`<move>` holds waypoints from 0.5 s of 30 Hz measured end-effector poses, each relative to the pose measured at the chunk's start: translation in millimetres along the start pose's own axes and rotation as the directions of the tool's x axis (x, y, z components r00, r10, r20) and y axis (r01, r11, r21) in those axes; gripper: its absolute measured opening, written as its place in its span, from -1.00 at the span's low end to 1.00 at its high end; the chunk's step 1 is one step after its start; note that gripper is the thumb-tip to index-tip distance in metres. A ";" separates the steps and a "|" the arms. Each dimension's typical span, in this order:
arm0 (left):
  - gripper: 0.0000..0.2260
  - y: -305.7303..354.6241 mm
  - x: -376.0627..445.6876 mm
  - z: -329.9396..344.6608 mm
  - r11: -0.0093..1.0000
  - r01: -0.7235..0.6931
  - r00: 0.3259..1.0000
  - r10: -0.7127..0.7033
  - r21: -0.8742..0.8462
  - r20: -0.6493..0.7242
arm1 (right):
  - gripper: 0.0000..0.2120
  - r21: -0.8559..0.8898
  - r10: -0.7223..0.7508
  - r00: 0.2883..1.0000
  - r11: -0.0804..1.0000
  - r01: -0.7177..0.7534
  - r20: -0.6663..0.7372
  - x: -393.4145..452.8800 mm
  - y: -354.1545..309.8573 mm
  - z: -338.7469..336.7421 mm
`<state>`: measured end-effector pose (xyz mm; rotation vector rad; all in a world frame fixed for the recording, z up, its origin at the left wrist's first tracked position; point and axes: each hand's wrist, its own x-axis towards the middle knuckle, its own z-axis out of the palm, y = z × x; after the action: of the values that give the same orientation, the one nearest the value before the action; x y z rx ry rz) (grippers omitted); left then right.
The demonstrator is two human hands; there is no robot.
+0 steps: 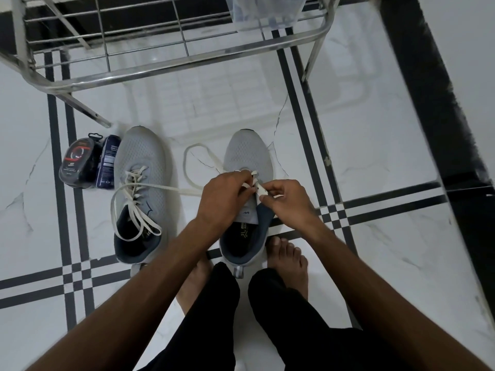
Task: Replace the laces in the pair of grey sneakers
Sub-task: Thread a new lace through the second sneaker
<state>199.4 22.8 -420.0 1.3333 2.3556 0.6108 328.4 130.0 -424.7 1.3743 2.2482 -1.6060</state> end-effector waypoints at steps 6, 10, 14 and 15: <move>-0.94 1.3 0.7 8.6 0.999 0.029 0.998 -0.031 -0.044 -0.062 | -0.80 0.003 -0.003 1.000 1.000 0.003 0.000 -1.5 -0.8 -1.3; -0.95 4.0 0.5 12.0 0.986 0.127 0.988 -0.135 -0.107 -0.069 | -0.82 0.002 -0.007 1.000 1.000 0.007 0.007 -1.3 -4.3 -1.5; -0.96 6.4 -0.3 16.3 0.945 0.235 0.959 -0.263 -0.227 -0.103 | -0.83 -0.005 -0.009 1.000 1.000 0.009 -0.004 -2.3 -4.8 -0.7; -0.95 7.5 -0.3 16.8 0.930 0.258 0.950 -0.293 -0.261 -0.107 | -0.83 -0.002 -0.011 1.000 1.000 0.011 -0.010 -2.5 -4.7 -0.6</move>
<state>213.4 29.2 -430.1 0.8563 2.4256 0.8991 327.0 128.7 -419.7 1.3754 2.2666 -1.6026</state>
